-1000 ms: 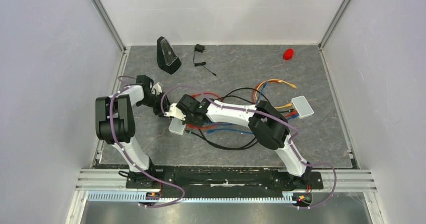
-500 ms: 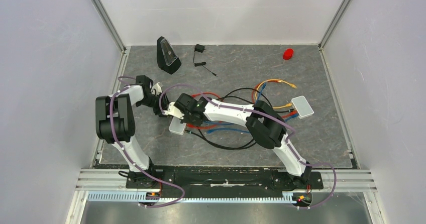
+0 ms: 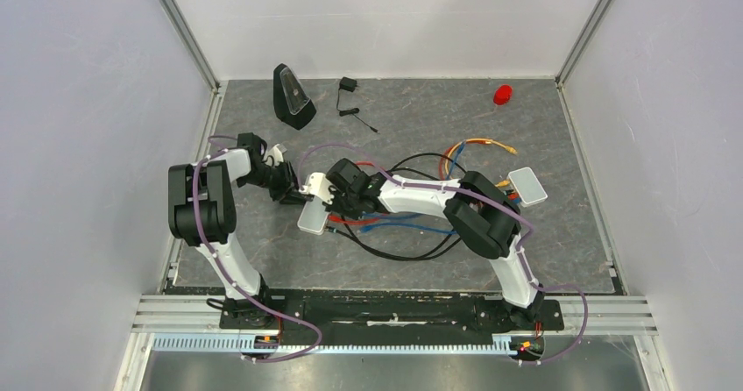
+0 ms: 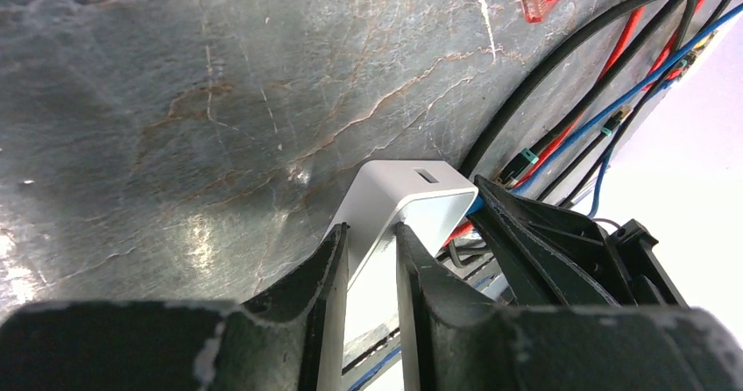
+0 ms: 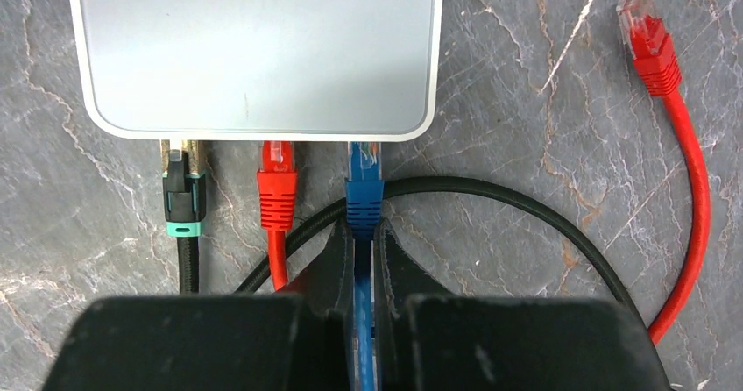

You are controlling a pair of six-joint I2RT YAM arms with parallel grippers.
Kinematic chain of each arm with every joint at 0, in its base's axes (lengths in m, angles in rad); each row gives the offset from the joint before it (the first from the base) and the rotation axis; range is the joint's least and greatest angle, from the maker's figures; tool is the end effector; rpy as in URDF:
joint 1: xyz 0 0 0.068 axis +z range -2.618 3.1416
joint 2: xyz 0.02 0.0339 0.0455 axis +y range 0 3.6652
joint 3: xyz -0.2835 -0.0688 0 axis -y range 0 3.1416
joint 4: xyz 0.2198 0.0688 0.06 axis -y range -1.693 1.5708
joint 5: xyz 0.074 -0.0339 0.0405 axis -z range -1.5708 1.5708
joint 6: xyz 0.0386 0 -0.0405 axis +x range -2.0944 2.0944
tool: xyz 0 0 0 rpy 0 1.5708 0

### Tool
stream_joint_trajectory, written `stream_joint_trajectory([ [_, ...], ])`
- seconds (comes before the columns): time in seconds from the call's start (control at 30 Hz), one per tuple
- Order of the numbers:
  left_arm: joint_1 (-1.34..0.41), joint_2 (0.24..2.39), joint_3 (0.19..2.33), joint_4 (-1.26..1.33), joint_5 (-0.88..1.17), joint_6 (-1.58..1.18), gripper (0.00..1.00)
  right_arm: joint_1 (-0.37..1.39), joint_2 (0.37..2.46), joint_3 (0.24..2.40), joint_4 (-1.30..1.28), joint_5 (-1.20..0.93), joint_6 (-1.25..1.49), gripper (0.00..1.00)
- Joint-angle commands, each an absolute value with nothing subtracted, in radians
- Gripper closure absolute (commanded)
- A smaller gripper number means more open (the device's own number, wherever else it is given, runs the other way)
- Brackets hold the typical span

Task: Insert the plug into the switch port
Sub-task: Insert the connector into the switch port.

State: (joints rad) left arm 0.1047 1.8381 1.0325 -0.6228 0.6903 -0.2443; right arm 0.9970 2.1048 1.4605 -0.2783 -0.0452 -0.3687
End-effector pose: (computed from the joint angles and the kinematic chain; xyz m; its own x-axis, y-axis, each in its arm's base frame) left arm 0.3060 0.0074 0.1673 -0.9575 -0.2881 0.0148 -0.2291 0.7282 -0.6459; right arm 0.2396 0.3739 0.1838 -0.0959 -0.8117 -0.5762 -0.9524 0.2432 -0.1840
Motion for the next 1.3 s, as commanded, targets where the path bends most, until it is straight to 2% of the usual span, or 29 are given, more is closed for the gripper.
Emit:
stream_joint_trajectory([
  [0.0, 0.08, 1.858, 1.032, -0.634, 0.767, -0.201, 0.7, 1.005, 2.138, 1.464, -0.151, -0.133, -0.383, 1.0],
  [0.3, 0.046, 1.86, 1.015, -0.617, 0.83, -0.209, 0.7, 1.003, 2.175, 1.491, -0.058, -0.171, -0.35, 1.0],
  [0.47, -0.036, 1.891, 0.985, -0.549, 0.931, -0.263, 0.75, 1.003, 2.195, 1.542, -0.01, -0.173, -0.334, 1.0],
  [0.57, -0.046, 1.866, 0.911, -0.435, 0.998, -0.352, 0.77, 1.003, 2.181, 1.514, 0.103, -0.149, -0.319, 1.0],
  [0.73, -0.058, 1.835, 0.84, -0.416, 0.99, -0.366, 0.78, 1.0, 2.192, 1.506, 0.174, -0.098, -0.3, 1.0],
  [0.9, -0.042, 1.795, 0.899, -0.469, 0.89, -0.364, 0.77, 0.997, 2.186, 1.496, 0.182, -0.03, -0.228, 1.0],
  [1.1, 0.039, 1.795, 1.036, -0.457, 0.653, -0.442, 0.72, 0.997, 2.144, 1.427, 0.184, 0.185, -0.002, 0.91],
  [1.2, 0.065, 1.805, 1.074, -0.423, 0.607, -0.48, 0.7, 0.998, 2.136, 1.41, 0.196, 0.193, 0.086, 0.75],
  [1.27, 0.075, 1.794, 1.115, -0.441, 0.522, -0.474, 0.68, 0.999, 2.114, 1.403, 0.178, 0.191, 0.088, 0.71],
])
